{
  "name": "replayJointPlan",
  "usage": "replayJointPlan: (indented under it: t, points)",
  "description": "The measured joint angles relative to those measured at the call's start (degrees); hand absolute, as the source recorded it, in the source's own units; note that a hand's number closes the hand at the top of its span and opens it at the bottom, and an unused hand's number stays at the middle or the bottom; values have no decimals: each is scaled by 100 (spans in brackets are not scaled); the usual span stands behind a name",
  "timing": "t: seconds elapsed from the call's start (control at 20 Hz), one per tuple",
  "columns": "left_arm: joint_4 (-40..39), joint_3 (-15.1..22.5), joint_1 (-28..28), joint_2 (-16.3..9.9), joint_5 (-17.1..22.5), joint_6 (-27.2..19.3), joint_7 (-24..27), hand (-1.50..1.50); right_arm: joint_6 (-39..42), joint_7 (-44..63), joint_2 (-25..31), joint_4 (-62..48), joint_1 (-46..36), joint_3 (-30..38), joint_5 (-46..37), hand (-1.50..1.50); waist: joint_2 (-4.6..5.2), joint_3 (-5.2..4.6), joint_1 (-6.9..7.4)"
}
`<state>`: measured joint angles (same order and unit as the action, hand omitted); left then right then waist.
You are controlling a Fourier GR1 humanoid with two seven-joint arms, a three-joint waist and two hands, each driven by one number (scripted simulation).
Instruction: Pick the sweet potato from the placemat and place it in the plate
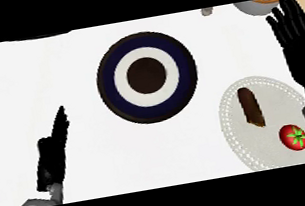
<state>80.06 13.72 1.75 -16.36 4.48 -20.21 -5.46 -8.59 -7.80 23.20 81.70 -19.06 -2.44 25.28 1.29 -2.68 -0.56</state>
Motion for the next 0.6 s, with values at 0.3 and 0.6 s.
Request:
replayJointPlan:
  t: [0.3,0.6]
  points:
    - [165,-307,-76,-718,-245,236,567,0,-727,179,-327,265,16,-268,-473,-150,-123,203,83]
    - [283,-475,-248,-1099,-279,412,844,0,-2635,-585,-334,334,635,-565,-2358,-150,-180,234,5]
